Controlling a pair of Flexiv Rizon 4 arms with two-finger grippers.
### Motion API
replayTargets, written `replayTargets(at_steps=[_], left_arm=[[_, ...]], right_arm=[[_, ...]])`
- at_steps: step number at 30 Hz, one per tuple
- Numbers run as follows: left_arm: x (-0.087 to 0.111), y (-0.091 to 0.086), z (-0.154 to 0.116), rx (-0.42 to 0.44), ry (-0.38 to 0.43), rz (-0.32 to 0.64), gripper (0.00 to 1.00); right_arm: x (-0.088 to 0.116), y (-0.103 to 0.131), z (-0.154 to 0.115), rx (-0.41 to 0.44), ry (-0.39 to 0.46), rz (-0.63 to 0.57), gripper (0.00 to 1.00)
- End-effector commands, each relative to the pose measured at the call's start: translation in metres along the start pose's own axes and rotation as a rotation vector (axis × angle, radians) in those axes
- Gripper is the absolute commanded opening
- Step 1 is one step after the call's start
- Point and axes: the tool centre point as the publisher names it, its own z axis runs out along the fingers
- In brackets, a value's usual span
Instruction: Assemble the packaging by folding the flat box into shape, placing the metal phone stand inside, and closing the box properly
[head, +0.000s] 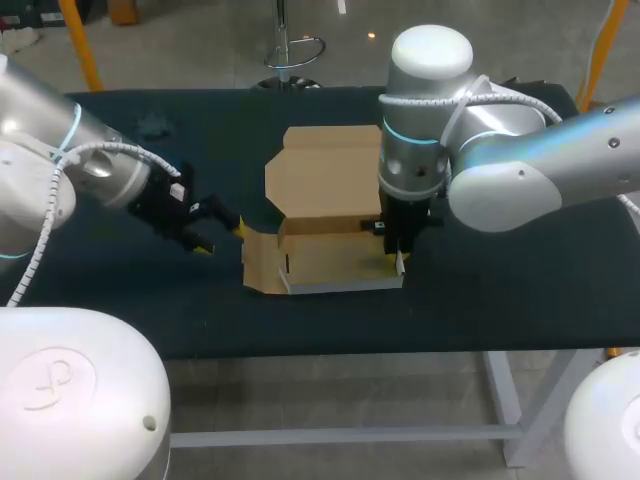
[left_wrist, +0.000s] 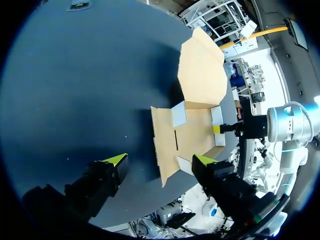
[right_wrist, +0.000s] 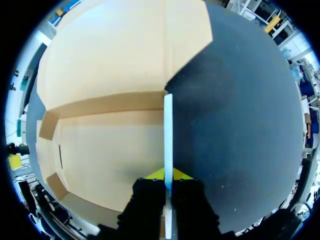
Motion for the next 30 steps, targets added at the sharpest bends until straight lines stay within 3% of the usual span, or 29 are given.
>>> replayTargets(at_steps=[1,8,15,17,22,24,26,30], left_arm=[[-0.001,-0.003,0.014,-0.014,-0.009,-0.01,0.85],[-0.002,-0.001,0.032,-0.042,-0.015,-0.05,0.65],[0.002,0.002,0.048,-0.075,-0.024,-0.095,0.61],[0.003,0.003,0.051,-0.078,-0.022,-0.107,0.5],[0.007,0.007,0.056,-0.09,-0.02,-0.112,0.41],[0.009,0.008,0.057,-0.09,-0.025,-0.112,0.31],[0.011,0.009,0.058,-0.082,-0.038,-0.11,0.02],[0.018,0.007,0.055,-0.063,-0.081,-0.105,0.0]], right_arm=[[0.0,0.0,0.001,0.002,-0.001,0.0,0.0],[0.0,0.0,0.001,0.002,-0.001,0.0,0.0],[0.0,0.0,0.001,0.002,-0.001,0.0,0.0],[0.0,0.0,0.001,0.002,-0.001,0.0,0.0],[0.0,0.0,0.001,0.002,-0.001,0.0,0.0],[0.0,0.0,0.001,0.002,-0.001,0.0,0.0],[0.0,0.0,0.001,0.002,-0.001,0.0,0.0],[0.0,0.0,0.001,0.002,-0.001,0.0,0.0]])
